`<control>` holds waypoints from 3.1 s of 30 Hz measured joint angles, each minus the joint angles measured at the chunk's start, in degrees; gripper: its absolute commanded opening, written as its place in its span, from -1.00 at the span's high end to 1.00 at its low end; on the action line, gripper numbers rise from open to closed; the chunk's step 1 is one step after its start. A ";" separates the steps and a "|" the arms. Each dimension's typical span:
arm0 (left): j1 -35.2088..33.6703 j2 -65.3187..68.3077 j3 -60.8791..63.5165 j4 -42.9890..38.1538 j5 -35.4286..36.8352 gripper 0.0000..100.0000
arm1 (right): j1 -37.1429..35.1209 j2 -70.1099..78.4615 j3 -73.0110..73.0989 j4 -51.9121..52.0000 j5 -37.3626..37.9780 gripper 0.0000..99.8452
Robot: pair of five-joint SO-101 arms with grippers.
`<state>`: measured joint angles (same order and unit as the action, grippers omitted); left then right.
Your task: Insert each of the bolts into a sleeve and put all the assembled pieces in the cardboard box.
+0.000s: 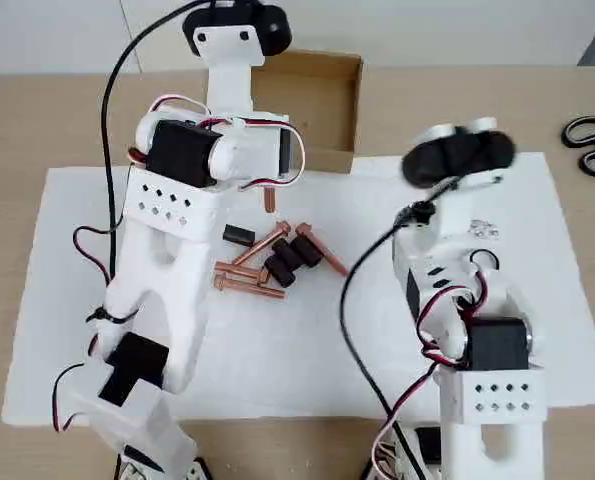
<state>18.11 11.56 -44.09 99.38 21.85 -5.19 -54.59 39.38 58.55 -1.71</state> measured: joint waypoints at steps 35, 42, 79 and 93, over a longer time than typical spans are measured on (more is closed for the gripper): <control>0.00 0.00 0.00 0.00 3.34 0.99 | -13.54 -22.86 49.58 -40.44 5.19 0.99; 0.00 -5.27 -2.20 -1.67 4.84 0.99 | -15.12 -30.51 53.63 -40.44 -3.60 0.99; 3.08 -42.81 38.24 -19.16 1.93 0.99 | -19.87 -35.96 55.82 -35.78 -4.48 0.99; 6.68 -49.23 69.01 -43.34 1.58 0.99 | -20.75 -35.96 56.18 -35.78 -4.48 0.99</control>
<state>24.79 -37.67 24.92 56.04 23.43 -25.93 -90.55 95.56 22.77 -6.20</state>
